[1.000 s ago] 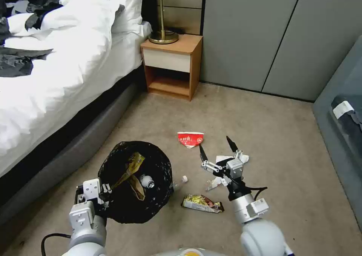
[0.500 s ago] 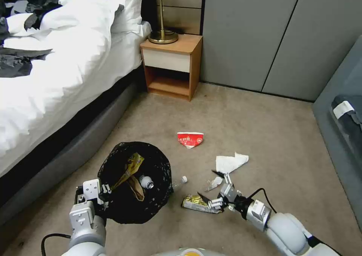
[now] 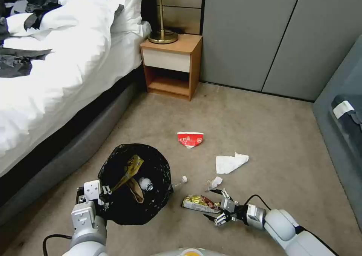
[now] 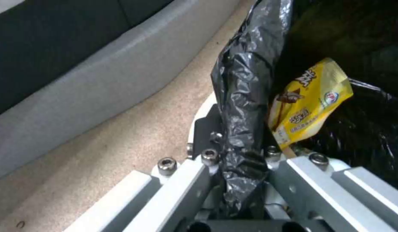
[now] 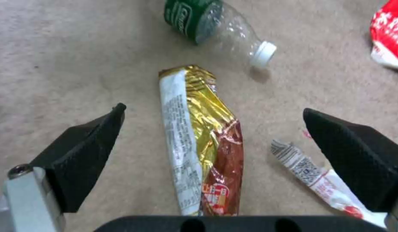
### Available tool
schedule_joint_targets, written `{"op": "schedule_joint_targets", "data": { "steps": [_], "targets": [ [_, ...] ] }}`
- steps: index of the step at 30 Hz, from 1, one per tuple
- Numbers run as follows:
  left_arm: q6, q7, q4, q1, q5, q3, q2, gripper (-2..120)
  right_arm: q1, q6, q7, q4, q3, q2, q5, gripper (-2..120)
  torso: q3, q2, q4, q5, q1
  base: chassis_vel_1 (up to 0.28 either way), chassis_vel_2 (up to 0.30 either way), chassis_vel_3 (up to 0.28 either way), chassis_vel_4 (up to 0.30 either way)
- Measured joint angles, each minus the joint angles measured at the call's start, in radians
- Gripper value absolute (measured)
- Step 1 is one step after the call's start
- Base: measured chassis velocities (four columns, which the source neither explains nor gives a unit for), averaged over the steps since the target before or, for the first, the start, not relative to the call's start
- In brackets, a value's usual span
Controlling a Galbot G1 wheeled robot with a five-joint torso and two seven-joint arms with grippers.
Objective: Pick up the trash bin, then pick up the garbage from the floor and place it into the trash bin.
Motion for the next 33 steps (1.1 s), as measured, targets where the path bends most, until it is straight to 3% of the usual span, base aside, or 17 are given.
{"op": "schedule_joint_targets", "data": {
  "steps": [5,11,16,18,20,25,33],
  "targets": [
    [-0.002,0.000,-0.004,0.012,0.006,-0.001,-0.004,1,0.048,0.031,-0.002,-0.127,0.009,0.087,-0.026,100,0.000,0.000,0.0000,0.0008,0.000,0.000,0.000,0.000,0.000],
    [-0.007,0.000,-0.007,0.022,0.015,0.000,-0.009,1,0.067,0.049,0.004,-0.190,0.021,0.137,-0.034,99,0.000,0.000,0.0000,0.0003,0.000,0.000,0.000,0.000,0.000],
    [-0.012,0.002,-0.011,0.029,0.030,0.008,-0.015,1,0.077,0.057,0.008,-0.244,0.026,0.175,-0.037,85,0.000,0.000,-0.0001,0.0002,0.000,0.000,0.000,0.000,0.000],
    [-0.014,0.002,-0.015,0.032,0.032,0.008,-0.016,1,0.078,0.063,0.011,-0.266,0.029,0.189,-0.037,73,0.000,0.000,-0.0001,0.0002,0.000,0.000,0.000,0.000,0.000],
    [-0.015,0.002,-0.015,0.032,0.032,0.008,-0.016,1,0.078,0.063,0.012,-0.268,0.030,0.190,-0.036,71,0.000,0.000,-0.0001,0.0002,0.000,0.000,0.000,0.000,0.000],
    [-0.020,0.002,-0.020,0.036,0.033,0.005,-0.015,1,0.069,0.065,0.023,-0.295,0.039,0.208,-0.034,48,0.000,0.000,-0.0001,0.0002,0.000,0.000,0.000,0.000,0.000],
    [-0.028,0.003,-0.018,0.037,0.036,0.007,-0.014,1,0.046,0.076,0.033,-0.312,0.058,0.221,-0.030,24,0.000,0.000,-0.0001,0.0003,0.000,0.000,0.000,0.000,0.000]
  ]
}}
